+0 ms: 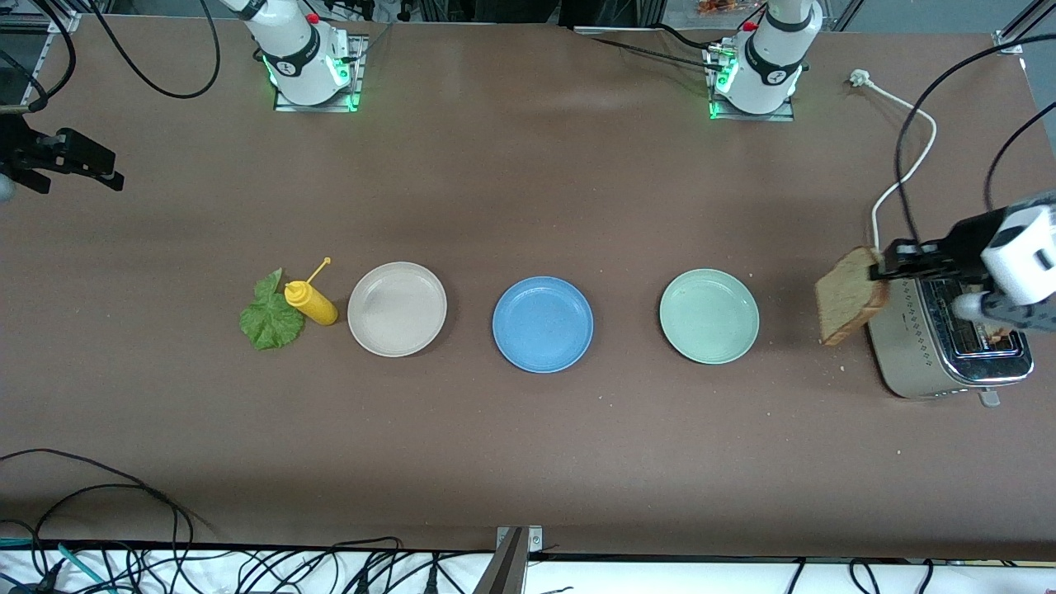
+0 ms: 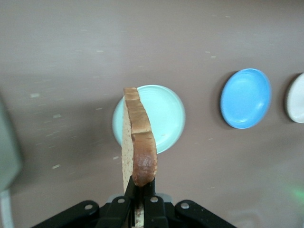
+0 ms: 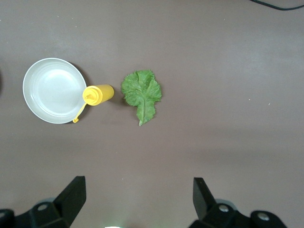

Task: Make sandwich in blue plate with both arms
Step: 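Carry the bread slice with the left gripper onto the blue plate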

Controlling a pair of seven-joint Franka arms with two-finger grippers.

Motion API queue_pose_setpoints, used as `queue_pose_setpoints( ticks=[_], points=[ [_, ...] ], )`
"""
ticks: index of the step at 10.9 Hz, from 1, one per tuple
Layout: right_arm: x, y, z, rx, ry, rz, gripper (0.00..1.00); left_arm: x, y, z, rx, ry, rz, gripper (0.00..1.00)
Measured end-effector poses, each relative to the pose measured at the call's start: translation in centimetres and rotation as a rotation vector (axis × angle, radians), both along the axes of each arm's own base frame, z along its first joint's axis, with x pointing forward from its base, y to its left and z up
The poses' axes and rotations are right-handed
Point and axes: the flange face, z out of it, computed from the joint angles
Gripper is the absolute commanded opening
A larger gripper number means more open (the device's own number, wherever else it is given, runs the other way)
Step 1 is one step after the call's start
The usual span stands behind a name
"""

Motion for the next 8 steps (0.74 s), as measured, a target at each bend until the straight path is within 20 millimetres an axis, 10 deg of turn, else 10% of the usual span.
queue_pose_setpoints(
  ticks=[8],
  points=[
    [0.0, 0.1, 0.0, 0.0, 0.002, 0.002, 1.0, 4.4, -16.9, -11.2, -0.4, 0.182, 0.052, 0.0]
  ],
)
